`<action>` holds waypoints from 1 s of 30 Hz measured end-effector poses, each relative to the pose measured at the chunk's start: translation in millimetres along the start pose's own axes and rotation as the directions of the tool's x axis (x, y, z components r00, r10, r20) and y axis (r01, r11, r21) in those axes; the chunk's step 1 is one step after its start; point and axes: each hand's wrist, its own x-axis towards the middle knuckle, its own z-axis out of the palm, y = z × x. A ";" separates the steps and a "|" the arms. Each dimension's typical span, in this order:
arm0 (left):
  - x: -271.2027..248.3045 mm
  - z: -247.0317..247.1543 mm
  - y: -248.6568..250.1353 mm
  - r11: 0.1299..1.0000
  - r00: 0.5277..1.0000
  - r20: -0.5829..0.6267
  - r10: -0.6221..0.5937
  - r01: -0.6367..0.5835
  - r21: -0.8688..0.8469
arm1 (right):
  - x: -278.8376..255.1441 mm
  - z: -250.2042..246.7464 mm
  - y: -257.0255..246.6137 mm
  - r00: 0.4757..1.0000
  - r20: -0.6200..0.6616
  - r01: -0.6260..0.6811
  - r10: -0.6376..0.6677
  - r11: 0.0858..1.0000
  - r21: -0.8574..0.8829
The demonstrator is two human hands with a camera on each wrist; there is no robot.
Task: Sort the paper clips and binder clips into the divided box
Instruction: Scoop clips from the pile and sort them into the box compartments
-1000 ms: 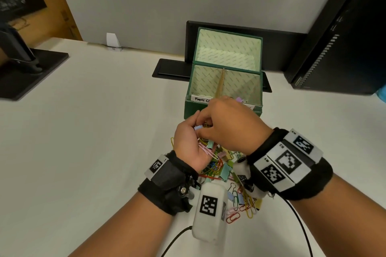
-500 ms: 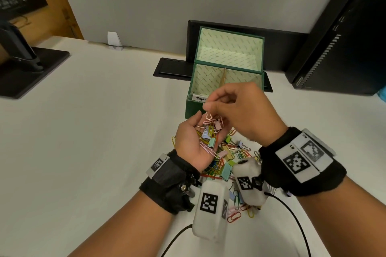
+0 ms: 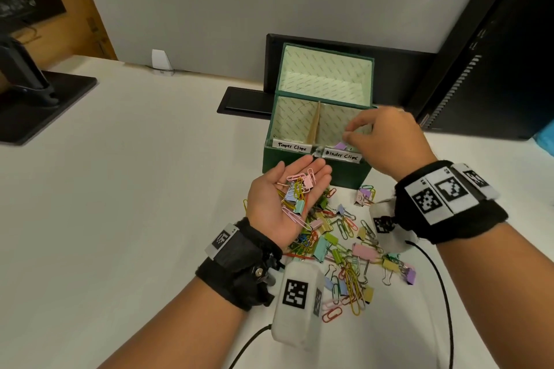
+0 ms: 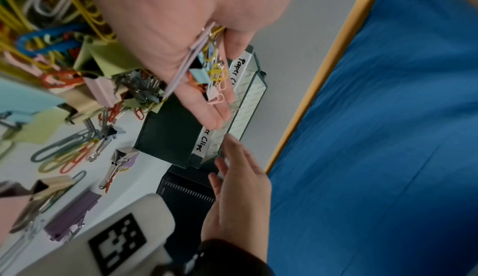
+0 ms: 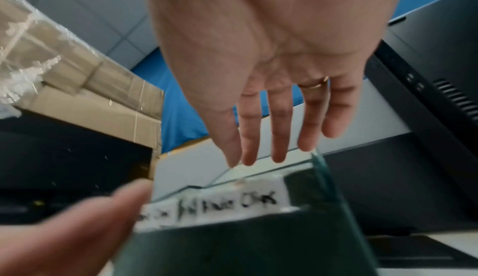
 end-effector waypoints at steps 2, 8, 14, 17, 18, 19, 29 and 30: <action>1.1 0.0 0.2 1.000 1.000 -0.002 0.008 -0.008 0.003 | -10.5 -3.4 -8.3 0.994 0.007 0.111 -0.111 0.993 0.051; 2.1 -5.2 0.0 0.991 0.999 0.023 0.042 -0.045 0.128 | -39.5 -12.9 -31.9 0.831 0.434 0.320 -0.347 0.937 0.138; 4.7 -9.2 -0.9 0.987 0.999 0.001 0.040 -0.040 0.153 | -42.7 -8.8 -37.3 0.835 0.431 0.373 -0.341 0.928 0.012; 5.1 -9.8 -1.6 0.985 0.999 0.002 0.042 -0.041 0.169 | -43.2 -4.3 -35.7 0.840 0.402 0.412 -0.365 0.910 -0.035; 5.0 -9.5 -1.8 0.985 0.999 0.008 0.041 -0.041 0.170 | -42.9 -2.8 -34.6 0.841 0.390 0.423 -0.375 0.905 -0.043; 4.7 -9.3 -1.9 0.985 0.999 0.014 0.040 -0.042 0.165 | -42.7 -1.8 -33.6 0.845 0.370 0.431 -0.386 0.901 -0.047; 3.7 -7.3 -0.9 0.999 0.998 0.063 0.015 -0.018 0.051 | -39.5 -0.6 -24.2 0.907 0.228 0.340 -0.354 0.935 0.100; 3.6 -6.8 -0.7 1.000 0.997 0.072 0.011 -0.013 0.028 | -39.0 -1.9 -24.0 0.915 0.222 0.309 -0.338 0.938 0.156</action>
